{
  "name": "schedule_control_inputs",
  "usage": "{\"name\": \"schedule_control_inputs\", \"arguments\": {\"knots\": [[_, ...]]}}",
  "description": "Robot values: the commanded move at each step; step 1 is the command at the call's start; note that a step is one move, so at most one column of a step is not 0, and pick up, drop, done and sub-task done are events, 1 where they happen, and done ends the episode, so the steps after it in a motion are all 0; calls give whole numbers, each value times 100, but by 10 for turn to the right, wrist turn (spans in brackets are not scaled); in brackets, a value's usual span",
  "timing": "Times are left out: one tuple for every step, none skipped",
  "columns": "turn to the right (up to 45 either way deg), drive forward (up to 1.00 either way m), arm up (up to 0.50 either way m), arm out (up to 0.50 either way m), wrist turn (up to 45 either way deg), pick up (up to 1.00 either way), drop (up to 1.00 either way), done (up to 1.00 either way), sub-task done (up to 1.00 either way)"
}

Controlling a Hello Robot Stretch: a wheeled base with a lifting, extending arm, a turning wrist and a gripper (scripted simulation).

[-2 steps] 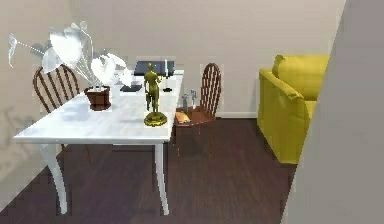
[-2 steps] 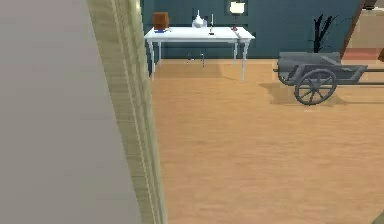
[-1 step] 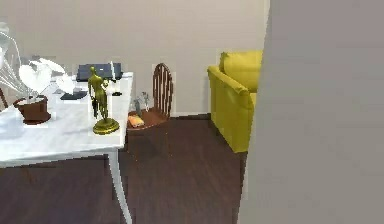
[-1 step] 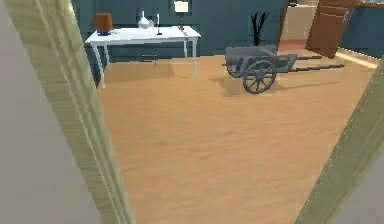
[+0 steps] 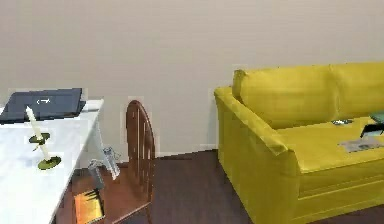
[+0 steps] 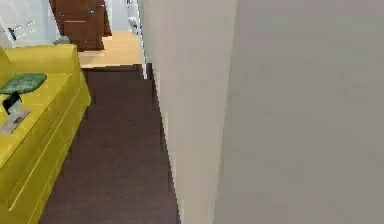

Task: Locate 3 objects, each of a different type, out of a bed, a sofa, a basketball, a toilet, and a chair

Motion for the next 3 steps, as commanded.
{"name": "schedule_control_inputs", "arguments": {"knots": [[270,0,0,0,0,0,0,0,0],[0,10,0,0,0,0,0,0,0],[420,0,0,0,0,0,0,0,0]]}}
